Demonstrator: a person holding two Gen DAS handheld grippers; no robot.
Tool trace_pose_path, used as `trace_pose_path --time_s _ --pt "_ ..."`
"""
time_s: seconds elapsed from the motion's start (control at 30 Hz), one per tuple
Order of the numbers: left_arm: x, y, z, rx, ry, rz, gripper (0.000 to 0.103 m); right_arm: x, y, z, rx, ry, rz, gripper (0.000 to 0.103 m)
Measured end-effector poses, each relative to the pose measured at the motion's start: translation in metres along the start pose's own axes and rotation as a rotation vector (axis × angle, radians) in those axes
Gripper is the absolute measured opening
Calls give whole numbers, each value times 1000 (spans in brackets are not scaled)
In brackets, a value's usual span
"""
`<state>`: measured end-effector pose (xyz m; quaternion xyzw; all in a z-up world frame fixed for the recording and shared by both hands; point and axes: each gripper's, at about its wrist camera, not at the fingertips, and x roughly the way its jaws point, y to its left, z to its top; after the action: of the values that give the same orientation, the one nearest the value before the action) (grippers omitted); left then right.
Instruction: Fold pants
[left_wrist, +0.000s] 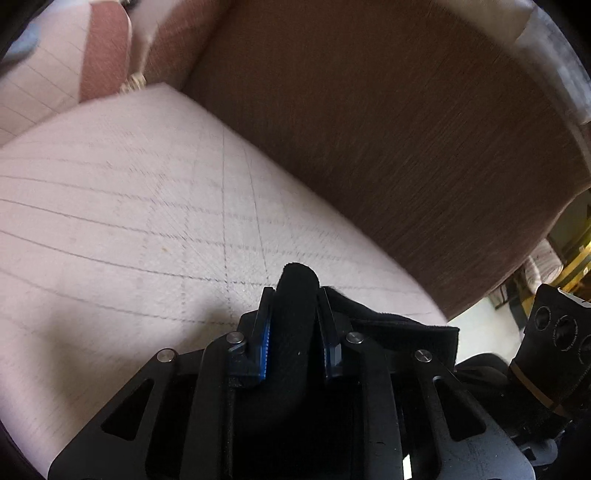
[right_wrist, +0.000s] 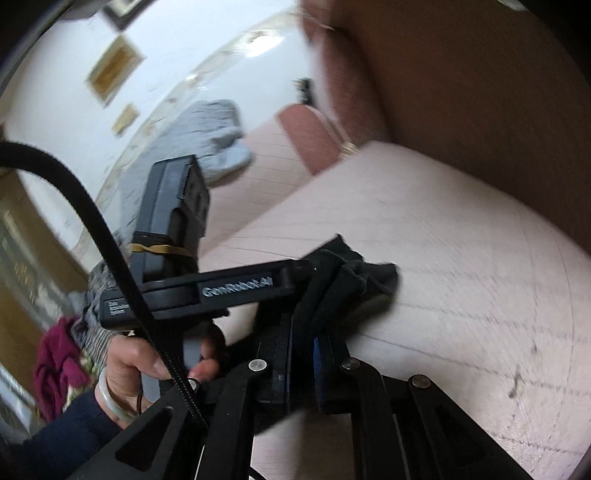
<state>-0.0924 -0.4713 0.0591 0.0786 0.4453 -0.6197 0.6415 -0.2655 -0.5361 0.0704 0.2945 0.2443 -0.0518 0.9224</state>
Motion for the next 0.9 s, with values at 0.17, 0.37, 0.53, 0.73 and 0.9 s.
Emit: trace_pose_path --time_s 0.17,0.37,0.53,0.73,0.9 --pt "-85 15 -4 -72 -136 10 19 0 67 10 -163 -10 105 9" --pt "-200 63 -64 -252 -305 184 58 31 161 -23 -425 69 230 8" --pt "-258 117 -160 -500 -356 270 73 102 201 -86 -518 276 298 9" --pt "-277 127 -225 -626 -341 347 73 121 186 -108 -443 423 337 37" --pt "-271 117 -233 -636 -329 355 73 88 141 -62 -364 302 280 52"
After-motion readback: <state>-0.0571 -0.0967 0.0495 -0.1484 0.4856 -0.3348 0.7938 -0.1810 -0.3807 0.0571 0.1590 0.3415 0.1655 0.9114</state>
